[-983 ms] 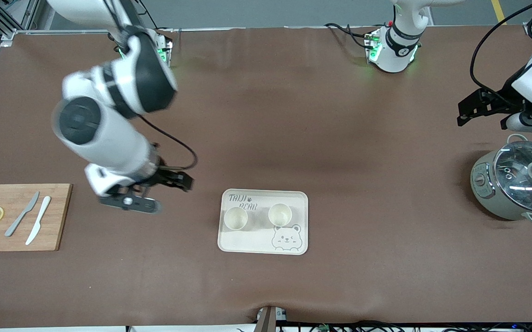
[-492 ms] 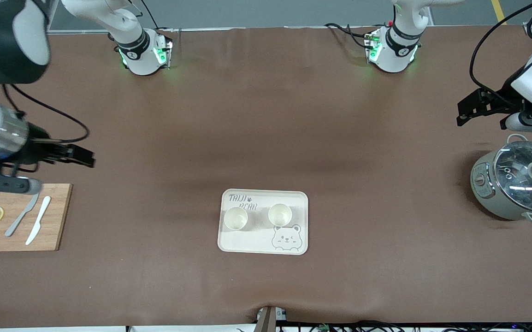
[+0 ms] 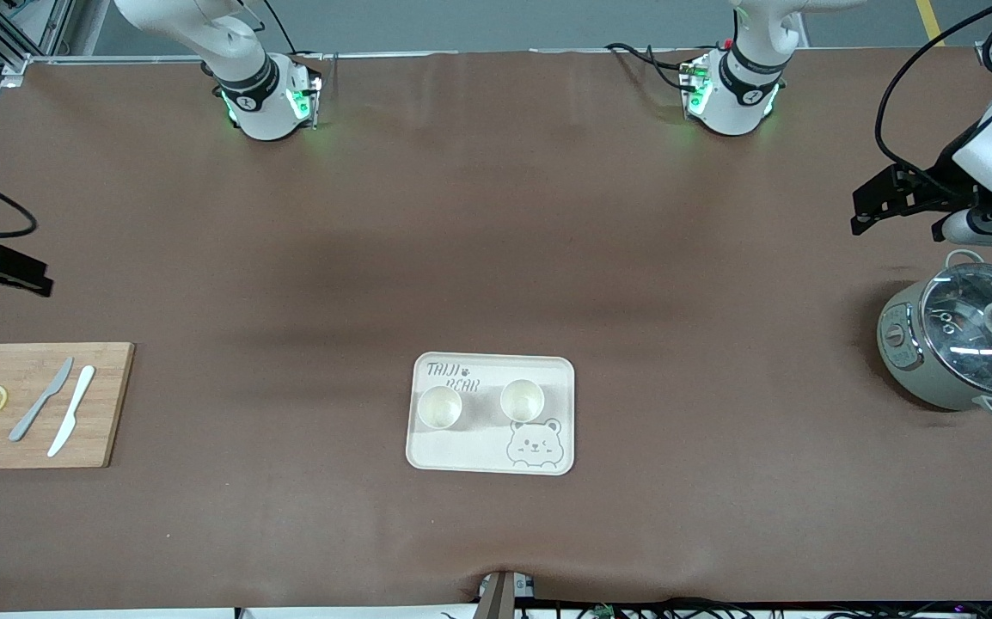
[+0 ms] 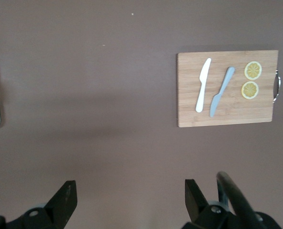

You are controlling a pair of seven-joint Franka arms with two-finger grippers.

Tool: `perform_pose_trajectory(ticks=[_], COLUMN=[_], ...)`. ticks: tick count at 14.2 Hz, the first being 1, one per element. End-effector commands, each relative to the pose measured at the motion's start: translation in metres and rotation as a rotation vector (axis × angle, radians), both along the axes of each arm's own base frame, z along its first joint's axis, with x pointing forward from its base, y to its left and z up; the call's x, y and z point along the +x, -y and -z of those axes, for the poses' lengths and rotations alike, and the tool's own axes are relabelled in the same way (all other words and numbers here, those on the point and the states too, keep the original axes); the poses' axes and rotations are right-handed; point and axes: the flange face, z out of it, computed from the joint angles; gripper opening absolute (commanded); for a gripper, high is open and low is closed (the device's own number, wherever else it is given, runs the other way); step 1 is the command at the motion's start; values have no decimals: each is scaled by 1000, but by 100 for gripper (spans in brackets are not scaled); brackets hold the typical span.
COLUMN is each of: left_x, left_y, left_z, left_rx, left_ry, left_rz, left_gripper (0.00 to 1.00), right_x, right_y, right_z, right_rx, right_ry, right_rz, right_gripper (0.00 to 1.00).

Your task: Place white IKEA cup upright on tray with both arms

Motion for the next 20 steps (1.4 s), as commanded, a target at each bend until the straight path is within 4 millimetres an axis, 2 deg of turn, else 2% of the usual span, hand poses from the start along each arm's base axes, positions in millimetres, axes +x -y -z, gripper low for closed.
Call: perform_pose_trajectory(ticks=[1, 4, 6, 8, 13, 16, 20], left_x=[-4, -4, -4, -4, -4, -4, -3], left_y=[3, 3, 4, 3, 4, 4, 3], left_z=[-6, -5, -6, -6, -9, -9, -9], left_rx=[-14, -13, -14, -12, -14, -14, -12], left_ry=[14, 13, 14, 16, 26, 25, 27], left_rz=[-9, -10, -10, -13, -13, -13, -15], left_gripper=[100, 100, 100, 100, 100, 100, 100], right_x=[-3, -17, -28, -38, -78, -81, -81], right_y=[24, 38, 46, 50, 60, 59, 71], right_z=[3, 10, 8, -1, -22, -28, -27], right_rx=[24, 65, 86, 100, 146, 135, 155], right_ry=[1, 36, 43, 44, 32, 34, 42], right_rz=[1, 16, 19, 5, -3, -22, -47], right_gripper=[100, 100, 100, 100, 100, 100, 100])
